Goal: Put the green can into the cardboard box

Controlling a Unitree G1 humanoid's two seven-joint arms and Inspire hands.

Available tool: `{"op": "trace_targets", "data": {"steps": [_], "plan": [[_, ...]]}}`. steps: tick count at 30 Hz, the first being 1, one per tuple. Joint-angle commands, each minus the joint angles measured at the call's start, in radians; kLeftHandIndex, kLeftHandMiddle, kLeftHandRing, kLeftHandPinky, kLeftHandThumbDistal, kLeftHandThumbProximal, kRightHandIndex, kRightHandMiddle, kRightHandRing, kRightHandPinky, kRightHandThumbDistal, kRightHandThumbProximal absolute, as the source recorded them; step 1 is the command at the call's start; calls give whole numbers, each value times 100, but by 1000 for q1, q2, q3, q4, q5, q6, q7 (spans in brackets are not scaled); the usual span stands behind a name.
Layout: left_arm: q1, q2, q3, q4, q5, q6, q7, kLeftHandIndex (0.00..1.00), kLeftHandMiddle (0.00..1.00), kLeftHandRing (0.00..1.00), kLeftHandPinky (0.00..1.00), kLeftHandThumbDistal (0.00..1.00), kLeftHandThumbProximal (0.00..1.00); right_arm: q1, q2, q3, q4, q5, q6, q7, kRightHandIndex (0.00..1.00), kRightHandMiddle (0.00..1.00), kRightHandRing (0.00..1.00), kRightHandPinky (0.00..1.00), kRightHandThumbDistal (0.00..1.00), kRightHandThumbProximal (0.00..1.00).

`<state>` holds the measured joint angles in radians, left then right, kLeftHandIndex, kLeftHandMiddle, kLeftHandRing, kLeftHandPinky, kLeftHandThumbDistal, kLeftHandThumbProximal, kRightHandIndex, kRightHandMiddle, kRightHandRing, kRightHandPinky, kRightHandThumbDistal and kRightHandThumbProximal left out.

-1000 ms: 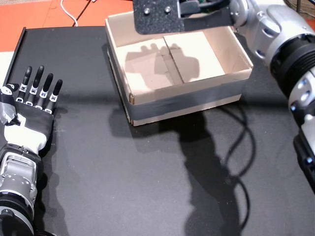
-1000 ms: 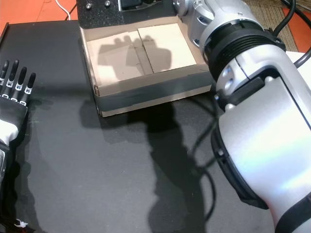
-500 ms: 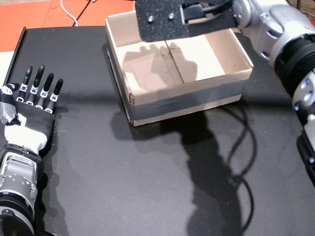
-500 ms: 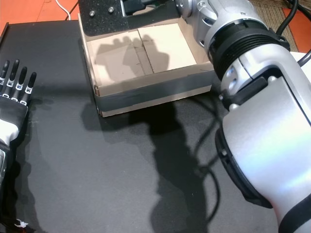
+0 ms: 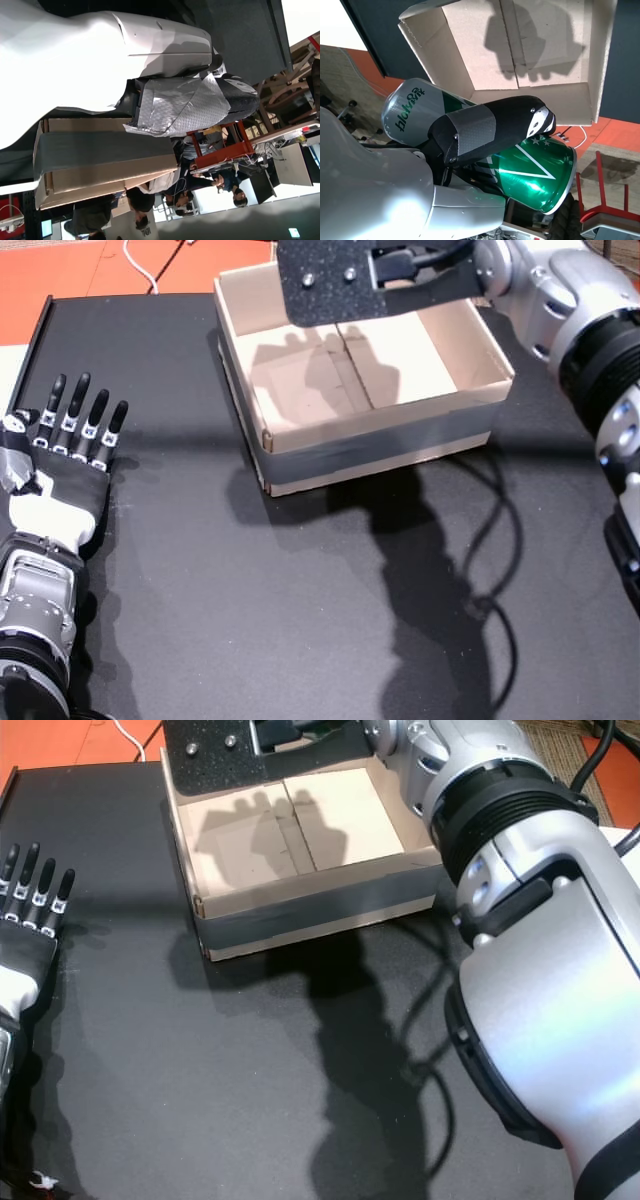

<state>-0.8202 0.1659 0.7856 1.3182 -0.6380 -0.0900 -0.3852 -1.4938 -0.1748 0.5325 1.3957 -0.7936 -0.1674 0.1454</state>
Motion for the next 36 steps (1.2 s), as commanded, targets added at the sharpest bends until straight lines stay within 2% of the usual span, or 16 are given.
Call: {"op": "trace_targets", "data": {"steps": [1, 2, 4, 5, 6, 7, 8, 10, 11, 18, 22, 27, 31, 34, 36], "plan": [[5, 2, 2, 8, 3, -7, -5, 50, 45, 62, 81, 0, 100, -16, -14, -9, 0, 10, -9, -2, 31, 31, 41, 54, 52, 67], [5, 2, 1, 8, 4, -8, -4, 50, 44, 61, 81, 0, 100, -15, -15, -6, 0, 7, -12, -5, 32, 31, 41, 53, 54, 69], [5, 2, 0, 8, 4, -7, -3, 50, 45, 61, 81, 0, 100, -15, -16, 1, 0, 0, -16, -10, 34, 33, 42, 56, 64, 73], [5, 2, 0, 8, 4, -7, -2, 50, 45, 61, 81, 0, 100, -16, -17, 3, 0, -2, -18, -12, 41, 40, 48, 58, 71, 75], [5, 3, 0, 8, 5, -7, -3, 50, 45, 62, 81, 0, 100, -17, -16, 4, 0, -3, -14, -7, 57, 59, 65, 66, 80, 78], [5, 3, 0, 8, 5, -8, -2, 50, 45, 62, 81, 0, 100, -18, -15, -1, 0, 3, -8, 5, 68, 71, 75, 72, 92, 80], [5, 3, 0, 8, 5, -7, 0, 50, 44, 62, 81, 0, 100, -19, -13, -16, 1, 19, 1, 27, 76, 77, 81, 77, 98, 78], [5, 5, 0, 9, 6, -4, 1, 50, 43, 61, 81, 0, 100, -23, -8, -49, 1, 55, 21, 86, 87, 89, 90, 88, 100, 74], [6, 6, 0, 9, 6, -3, 0, 50, 43, 61, 81, 0, 100, -24, -6, -59, 1, 66, 27, 105, 89, 91, 92, 90, 100, 73], [6, 5, -5, 8, 9, -8, -3, 49, 43, 59, 81, 0, 100, -27, -3, -72, -2, 73, 42, 159, 90, 93, 96, 98, 100, 77], [6, 6, -4, 9, 8, -7, -4, 50, 43, 61, 81, 0, 100, -25, -4, -69, -2, 67, 41, 152, 87, 91, 94, 97, 100, 76], [3, 6, -6, 9, 10, -11, 6, 48, 42, 62, 80, 0, 100, -23, -3, -81, -3, 78, 44, 158, 91, 93, 95, 96, 100, 71], [1, 7, -7, 8, 11, -8, 11, 49, 44, 62, 80, 0, 100, -23, -1, -91, -3, 84, 48, 169, 86, 87, 92, 97, 100, 72], [1, 8, -6, 9, 10, -7, 10, 52, 45, 63, 82, 0, 100, -24, -3, -85, -3, 77, 43, 163, 90, 92, 94, 96, 100, 74], [2, 9, -5, 10, 9, -7, 3, 52, 45, 65, 83, 0, 100, -25, -6, -88, -4, 79, 40, 156, 94, 98, 99, 97, 100, 76]]}}
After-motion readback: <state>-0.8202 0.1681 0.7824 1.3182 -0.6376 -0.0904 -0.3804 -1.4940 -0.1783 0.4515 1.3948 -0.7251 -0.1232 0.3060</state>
